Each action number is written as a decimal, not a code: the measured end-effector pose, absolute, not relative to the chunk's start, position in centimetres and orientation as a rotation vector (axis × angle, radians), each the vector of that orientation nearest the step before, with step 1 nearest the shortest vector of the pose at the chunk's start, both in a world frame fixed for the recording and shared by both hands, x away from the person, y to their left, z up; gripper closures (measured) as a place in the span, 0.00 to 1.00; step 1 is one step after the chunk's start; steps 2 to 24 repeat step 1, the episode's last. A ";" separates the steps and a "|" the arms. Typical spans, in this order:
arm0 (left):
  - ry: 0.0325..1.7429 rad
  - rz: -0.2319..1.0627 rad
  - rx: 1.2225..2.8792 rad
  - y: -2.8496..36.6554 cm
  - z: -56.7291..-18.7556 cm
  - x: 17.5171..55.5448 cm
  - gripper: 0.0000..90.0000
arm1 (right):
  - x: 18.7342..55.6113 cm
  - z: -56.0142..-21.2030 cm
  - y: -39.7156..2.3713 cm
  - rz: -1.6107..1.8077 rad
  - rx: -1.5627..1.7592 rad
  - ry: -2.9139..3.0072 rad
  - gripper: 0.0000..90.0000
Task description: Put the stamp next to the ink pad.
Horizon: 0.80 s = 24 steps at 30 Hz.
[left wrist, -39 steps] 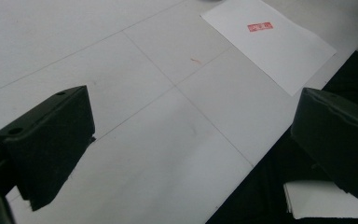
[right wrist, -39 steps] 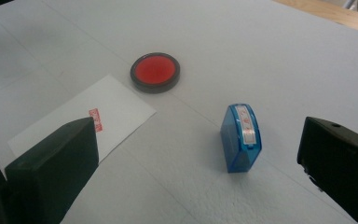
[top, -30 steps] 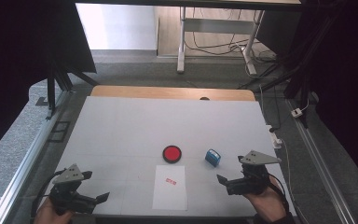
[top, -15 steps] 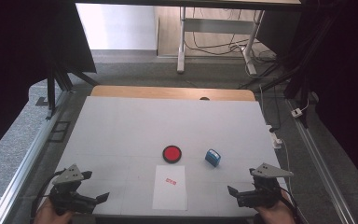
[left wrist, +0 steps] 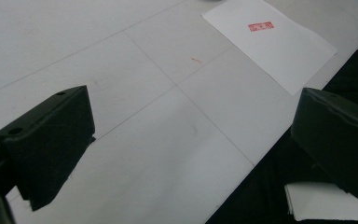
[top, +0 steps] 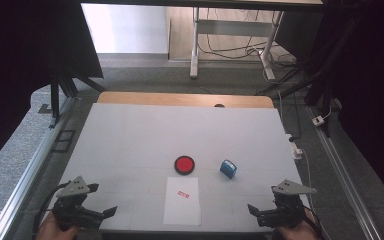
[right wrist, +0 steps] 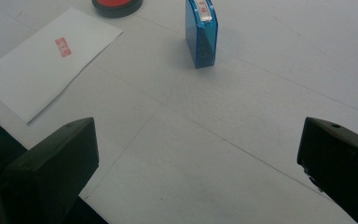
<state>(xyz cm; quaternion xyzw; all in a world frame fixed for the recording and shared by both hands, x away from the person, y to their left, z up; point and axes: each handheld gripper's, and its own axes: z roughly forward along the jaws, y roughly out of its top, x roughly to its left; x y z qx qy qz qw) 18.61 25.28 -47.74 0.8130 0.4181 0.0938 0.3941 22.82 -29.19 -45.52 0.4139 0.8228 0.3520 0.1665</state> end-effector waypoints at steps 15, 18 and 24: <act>1.059 0.234 2.061 25.3 -47.7 18.7 0.00 | 22.8 -45.6 -29.2 0.995 1.178 2.340 0.00; 1.059 0.234 2.061 25.3 -47.7 18.7 0.00 | 22.8 -45.6 -29.2 0.995 1.178 2.340 0.00; 1.059 0.234 2.061 25.3 -47.7 18.7 0.00 | 22.8 -45.6 -29.2 0.995 1.178 2.340 0.00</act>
